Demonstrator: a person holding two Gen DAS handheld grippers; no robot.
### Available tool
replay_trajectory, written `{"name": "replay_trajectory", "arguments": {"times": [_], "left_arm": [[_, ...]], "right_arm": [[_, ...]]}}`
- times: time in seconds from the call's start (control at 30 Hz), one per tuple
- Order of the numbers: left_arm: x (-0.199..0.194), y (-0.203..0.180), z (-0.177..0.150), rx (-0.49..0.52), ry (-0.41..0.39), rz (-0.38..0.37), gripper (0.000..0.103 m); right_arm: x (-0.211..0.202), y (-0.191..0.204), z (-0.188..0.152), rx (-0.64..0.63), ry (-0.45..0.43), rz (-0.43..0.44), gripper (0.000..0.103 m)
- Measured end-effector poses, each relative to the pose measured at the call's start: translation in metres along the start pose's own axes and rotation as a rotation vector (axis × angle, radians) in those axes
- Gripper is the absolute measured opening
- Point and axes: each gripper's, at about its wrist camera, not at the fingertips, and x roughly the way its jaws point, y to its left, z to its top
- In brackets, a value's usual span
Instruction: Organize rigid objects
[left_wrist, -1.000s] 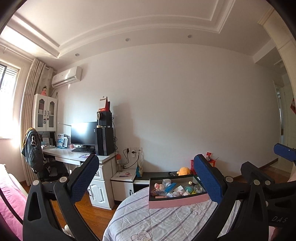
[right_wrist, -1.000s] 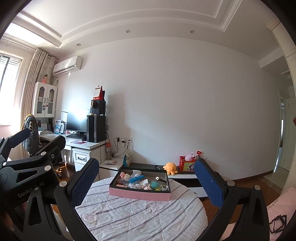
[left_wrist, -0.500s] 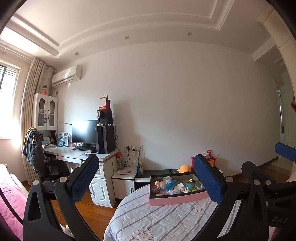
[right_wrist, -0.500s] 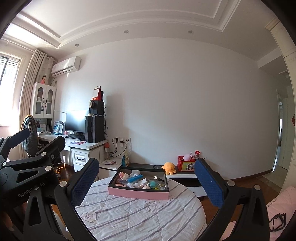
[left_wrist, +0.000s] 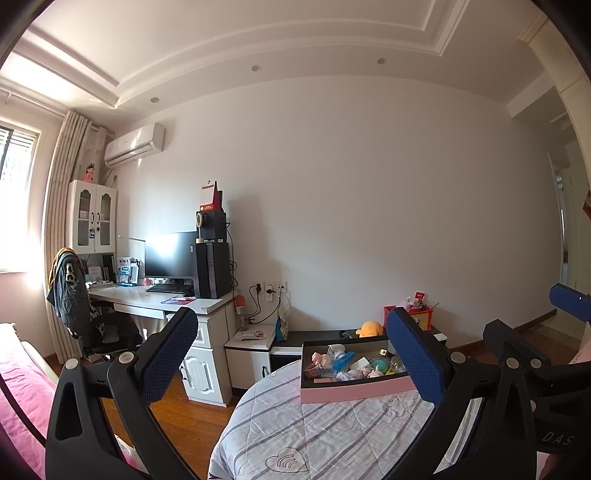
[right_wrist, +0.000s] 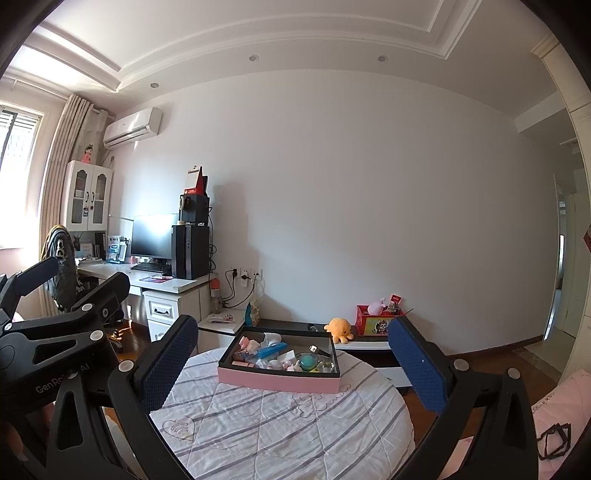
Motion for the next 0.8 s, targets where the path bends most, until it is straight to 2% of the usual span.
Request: {"name": "replay_trajectory", "arguments": {"times": [0.8], "left_arm": [[0.0019,0.0045,-0.0062,-0.002,0.025,0.000,0.103]], "right_arm": [[0.0062,0.0038,-0.0068,-0.002,0.022,0.002,0.103]]}}
